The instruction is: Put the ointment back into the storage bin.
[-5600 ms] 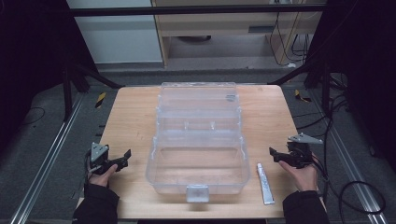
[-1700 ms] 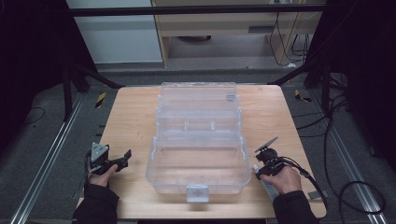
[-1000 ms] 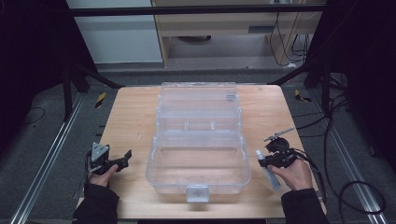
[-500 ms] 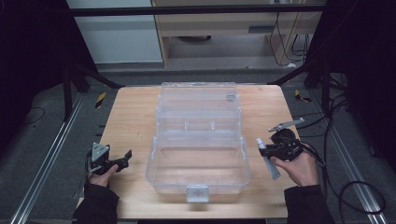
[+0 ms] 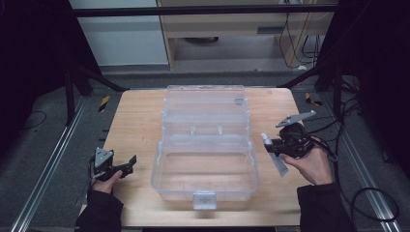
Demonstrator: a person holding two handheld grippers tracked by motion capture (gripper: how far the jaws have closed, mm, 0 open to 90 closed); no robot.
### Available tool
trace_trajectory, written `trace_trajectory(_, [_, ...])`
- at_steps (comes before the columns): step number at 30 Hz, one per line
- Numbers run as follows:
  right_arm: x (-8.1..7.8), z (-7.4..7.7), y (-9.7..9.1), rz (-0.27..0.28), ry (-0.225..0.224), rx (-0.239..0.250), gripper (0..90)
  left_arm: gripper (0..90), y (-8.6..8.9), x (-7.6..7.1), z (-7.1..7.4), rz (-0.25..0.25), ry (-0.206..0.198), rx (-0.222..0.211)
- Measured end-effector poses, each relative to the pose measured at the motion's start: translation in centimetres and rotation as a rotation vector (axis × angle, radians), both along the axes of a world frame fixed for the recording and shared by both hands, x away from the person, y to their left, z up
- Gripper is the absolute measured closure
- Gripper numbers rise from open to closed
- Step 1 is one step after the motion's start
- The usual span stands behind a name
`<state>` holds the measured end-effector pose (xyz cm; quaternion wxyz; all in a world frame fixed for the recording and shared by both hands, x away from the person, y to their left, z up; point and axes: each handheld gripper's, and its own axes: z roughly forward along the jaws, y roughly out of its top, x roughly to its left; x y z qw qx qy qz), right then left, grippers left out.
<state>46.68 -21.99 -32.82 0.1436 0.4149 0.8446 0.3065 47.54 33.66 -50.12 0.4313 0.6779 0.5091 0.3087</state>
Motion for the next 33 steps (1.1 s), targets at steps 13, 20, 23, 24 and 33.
trace_trajectory(13, [0.6, 2.9, 4.0, 0.168, -0.039, -0.022, 69.9, 2.7, 0.0, 0.0, 0.0, -0.002, 0.002, 0.0])
trace_trajectory(20, [1.0, 3.2, 6.7, 0.262, -0.04, -0.065, 69.9, 2.7, 0.0, 0.0, 0.0, -0.001, 0.002, -0.002])
trace_trajectory(23, [1.1, 3.0, 7.8, 0.302, -0.036, -0.078, 69.9, 2.7, 0.0, 0.0, 0.0, -0.002, 0.001, -0.003])
trace_trajectory(24, [1.1, 2.9, 8.1, 0.312, -0.036, -0.083, 69.9, 2.7, 0.0, 0.0, 0.0, -0.002, 0.001, -0.003])
trace_trajectory(33, [1.3, 0.6, 10.7, 0.437, 0.009, -0.151, 69.9, 2.7, 0.1, 0.0, 0.0, -0.003, 0.001, -0.006])
